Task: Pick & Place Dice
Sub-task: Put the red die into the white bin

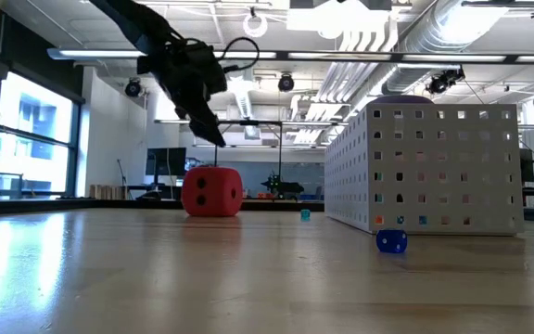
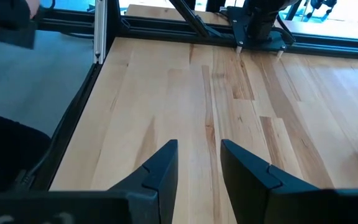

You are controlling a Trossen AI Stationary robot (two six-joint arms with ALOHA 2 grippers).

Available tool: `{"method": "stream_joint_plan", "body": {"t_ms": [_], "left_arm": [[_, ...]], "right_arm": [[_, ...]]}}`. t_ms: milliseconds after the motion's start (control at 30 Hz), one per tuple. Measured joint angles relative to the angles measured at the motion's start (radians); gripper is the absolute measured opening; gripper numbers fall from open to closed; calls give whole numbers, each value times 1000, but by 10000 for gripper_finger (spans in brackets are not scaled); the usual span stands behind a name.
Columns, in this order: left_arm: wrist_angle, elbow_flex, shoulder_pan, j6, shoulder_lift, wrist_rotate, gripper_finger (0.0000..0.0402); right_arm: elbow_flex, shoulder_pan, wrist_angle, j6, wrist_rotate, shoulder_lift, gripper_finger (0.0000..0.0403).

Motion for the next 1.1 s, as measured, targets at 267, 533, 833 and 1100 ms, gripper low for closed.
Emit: {"method": "stream_joint_plan", "body": {"t_ms": [267,533,833,1100], "left_arm": [[11,0,-26,161,67,-193,374],[10,0,-66,192,68,-216,374],[10,0,-94,191,68,-224,374],[-4,0,-88,182,93,-248,374]], "right_arm": [[0,0,-11,4,0,0,112],[0,0,-28,7,0,0,112],[0,0,-29,14,-1,0,112],[0,0,-39,32,-1,0,112]]}}
